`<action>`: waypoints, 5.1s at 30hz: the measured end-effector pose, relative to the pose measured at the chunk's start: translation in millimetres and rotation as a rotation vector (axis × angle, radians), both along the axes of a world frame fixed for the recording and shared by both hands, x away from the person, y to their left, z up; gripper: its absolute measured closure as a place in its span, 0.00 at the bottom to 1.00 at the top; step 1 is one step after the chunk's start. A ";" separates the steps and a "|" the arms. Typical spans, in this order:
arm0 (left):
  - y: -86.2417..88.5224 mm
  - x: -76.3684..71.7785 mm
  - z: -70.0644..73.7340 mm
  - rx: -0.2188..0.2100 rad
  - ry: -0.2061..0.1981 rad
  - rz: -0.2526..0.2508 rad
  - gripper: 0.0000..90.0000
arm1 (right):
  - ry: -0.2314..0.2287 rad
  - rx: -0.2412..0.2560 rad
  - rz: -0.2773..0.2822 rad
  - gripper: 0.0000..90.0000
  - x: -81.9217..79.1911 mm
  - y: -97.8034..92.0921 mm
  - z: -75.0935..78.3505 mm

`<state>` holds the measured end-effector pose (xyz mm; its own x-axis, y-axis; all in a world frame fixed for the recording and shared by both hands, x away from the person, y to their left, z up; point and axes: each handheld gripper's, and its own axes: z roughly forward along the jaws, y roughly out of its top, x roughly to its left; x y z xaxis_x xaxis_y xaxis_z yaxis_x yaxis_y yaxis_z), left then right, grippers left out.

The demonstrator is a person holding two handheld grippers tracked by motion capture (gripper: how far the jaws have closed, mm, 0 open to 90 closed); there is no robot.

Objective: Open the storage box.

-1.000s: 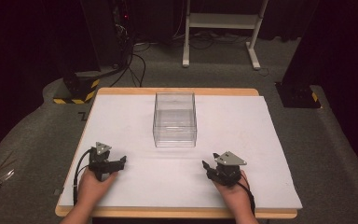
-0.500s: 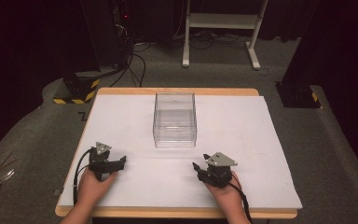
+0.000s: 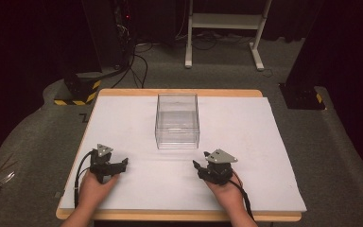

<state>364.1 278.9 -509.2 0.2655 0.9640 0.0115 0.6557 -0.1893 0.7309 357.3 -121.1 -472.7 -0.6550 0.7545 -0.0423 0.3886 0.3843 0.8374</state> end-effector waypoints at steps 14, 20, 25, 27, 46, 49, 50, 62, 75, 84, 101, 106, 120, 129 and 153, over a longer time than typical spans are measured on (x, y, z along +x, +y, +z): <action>0.0 -0.1 0.0 0.000 0.000 0.000 0.16 | -0.015 0.035 0.017 0.54 13.6 15.7 11.5; -0.1 -0.1 -0.1 -0.001 -0.001 0.001 0.16 | -0.022 0.052 0.024 0.54 20.0 22.3 15.4; -0.1 -0.1 0.0 0.000 -0.001 0.000 0.16 | -0.023 0.058 0.019 0.54 24.4 26.0 16.0; 0.0 -0.1 0.0 0.000 0.000 0.000 0.16 | -0.023 0.068 0.017 0.54 27.2 28.0 15.7; 0.1 0.0 0.0 0.000 0.000 0.000 0.16 | -0.027 0.120 0.015 0.54 51.7 39.9 15.9; 0.0 -0.1 0.0 0.000 0.000 0.000 0.16 | -0.025 0.127 0.016 0.55 55.1 40.6 15.0; 0.1 -0.1 0.0 0.000 0.000 0.000 0.16 | -0.024 0.128 0.018 0.56 56.3 40.8 14.8; 0.1 -0.1 0.0 0.000 0.000 0.000 0.16 | -0.014 0.151 0.042 0.63 67.5 49.6 12.9; 0.1 -0.1 0.0 0.000 0.000 0.000 0.16 | -0.007 0.188 0.072 0.70 75.0 47.5 8.5; 0.1 -0.1 0.0 0.000 0.000 0.000 0.16 | -0.012 0.190 0.095 0.74 79.1 46.2 4.9; -0.2 -0.2 -0.2 -0.003 -0.001 0.002 0.16 | 0.000 0.213 0.136 0.89 74.8 33.1 2.7; -0.1 -0.2 -0.1 -0.001 -0.002 0.001 0.16 | -0.006 0.211 0.128 0.95 71.0 27.3 1.6; -0.1 -0.2 -0.1 -0.002 -0.002 0.001 0.16 | 0.009 0.243 0.146 0.76 75.8 28.7 1.4; -0.2 -0.2 -0.2 -0.002 -0.002 0.003 0.16 | -0.006 0.241 0.154 0.78 78.6 37.9 3.6; -0.1 -0.2 -0.3 -0.002 -0.003 0.002 0.16 | 0.024 0.258 0.223 0.89 70.0 25.8 3.1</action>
